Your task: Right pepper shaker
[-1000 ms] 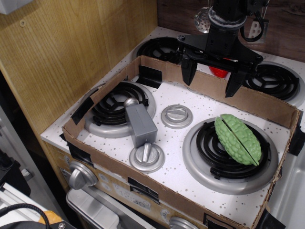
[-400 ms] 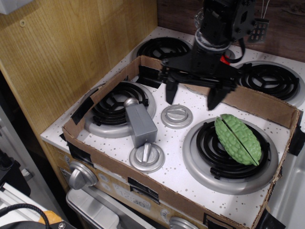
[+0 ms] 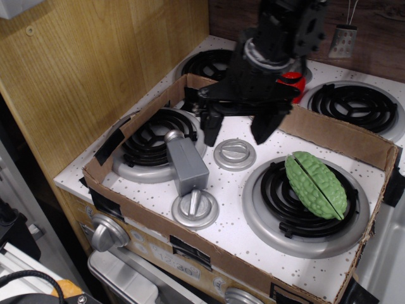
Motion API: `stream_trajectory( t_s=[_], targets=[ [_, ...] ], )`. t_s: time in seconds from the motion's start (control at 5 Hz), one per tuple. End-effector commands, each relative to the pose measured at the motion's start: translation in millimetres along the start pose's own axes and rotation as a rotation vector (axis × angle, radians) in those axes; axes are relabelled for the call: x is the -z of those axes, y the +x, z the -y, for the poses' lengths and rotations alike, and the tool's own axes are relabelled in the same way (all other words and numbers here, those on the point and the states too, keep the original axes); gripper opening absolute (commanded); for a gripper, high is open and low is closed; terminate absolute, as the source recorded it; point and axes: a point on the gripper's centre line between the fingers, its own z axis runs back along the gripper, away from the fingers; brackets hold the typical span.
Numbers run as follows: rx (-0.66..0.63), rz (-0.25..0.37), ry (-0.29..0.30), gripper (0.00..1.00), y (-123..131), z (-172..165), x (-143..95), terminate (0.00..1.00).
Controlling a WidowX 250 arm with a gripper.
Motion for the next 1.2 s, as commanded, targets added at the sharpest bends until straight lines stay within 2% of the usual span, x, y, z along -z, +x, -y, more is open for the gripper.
stream_trajectory(
  t_s=[0.0,0.4,0.6,1.0],
  targets=[
    [-0.119,-0.023,-0.009,1.00,2,-21,9,0.00],
    [-0.146,-0.021,-0.008,1.00,2,-32,26,0.00],
    [-0.154,-0.024,-0.036,1.00,4,-35,34,0.00],
    [-0.178,0.010,-0.070,1.00,8,-38,47,0.00]
  ],
)
